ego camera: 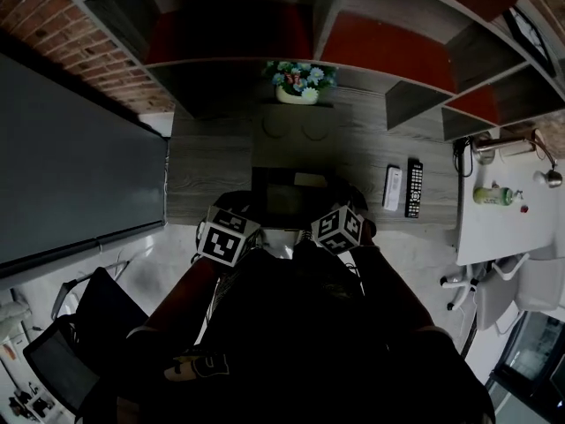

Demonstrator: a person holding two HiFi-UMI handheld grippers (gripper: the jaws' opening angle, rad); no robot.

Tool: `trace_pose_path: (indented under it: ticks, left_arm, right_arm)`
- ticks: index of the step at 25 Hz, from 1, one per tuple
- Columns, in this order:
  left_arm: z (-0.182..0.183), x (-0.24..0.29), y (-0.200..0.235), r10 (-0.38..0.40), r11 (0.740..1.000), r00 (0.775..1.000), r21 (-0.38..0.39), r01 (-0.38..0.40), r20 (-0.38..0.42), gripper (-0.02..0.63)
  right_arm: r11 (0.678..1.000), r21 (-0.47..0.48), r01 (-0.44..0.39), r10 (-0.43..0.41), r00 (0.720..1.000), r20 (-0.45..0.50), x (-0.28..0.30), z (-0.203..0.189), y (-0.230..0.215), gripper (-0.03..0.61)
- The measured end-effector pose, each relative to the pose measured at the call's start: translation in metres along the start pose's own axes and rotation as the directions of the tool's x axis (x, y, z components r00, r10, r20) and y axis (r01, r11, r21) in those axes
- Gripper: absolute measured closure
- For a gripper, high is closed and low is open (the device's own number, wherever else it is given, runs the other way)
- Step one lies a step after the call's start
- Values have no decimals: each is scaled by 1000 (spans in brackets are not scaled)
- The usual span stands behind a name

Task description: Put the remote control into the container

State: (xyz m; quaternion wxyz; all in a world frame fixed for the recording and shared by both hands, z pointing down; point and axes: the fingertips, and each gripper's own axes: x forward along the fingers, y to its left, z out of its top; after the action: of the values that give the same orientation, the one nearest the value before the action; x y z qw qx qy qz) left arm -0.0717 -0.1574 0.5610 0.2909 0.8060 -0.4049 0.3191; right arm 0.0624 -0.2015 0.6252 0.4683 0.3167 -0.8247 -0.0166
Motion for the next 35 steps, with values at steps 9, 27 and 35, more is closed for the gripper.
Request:
trace_pose_path:
  ticks: [9, 27, 35]
  left_arm:
    - [26, 20, -30, -71, 997, 996, -1, 72, 44, 607]
    - [55, 49, -73, -93, 995, 994, 49, 90, 55, 607]
    - [50, 48, -64, -34, 999, 999, 18, 33, 34, 607]
  right_arm:
    - [780, 626, -25, -39, 995, 88, -53, -44, -50, 394]
    - [570, 796, 201, -149, 979, -141, -74, -174, -97, 394]
    - [597, 745, 298, -129, 952, -277, -50, -221, -125, 391]
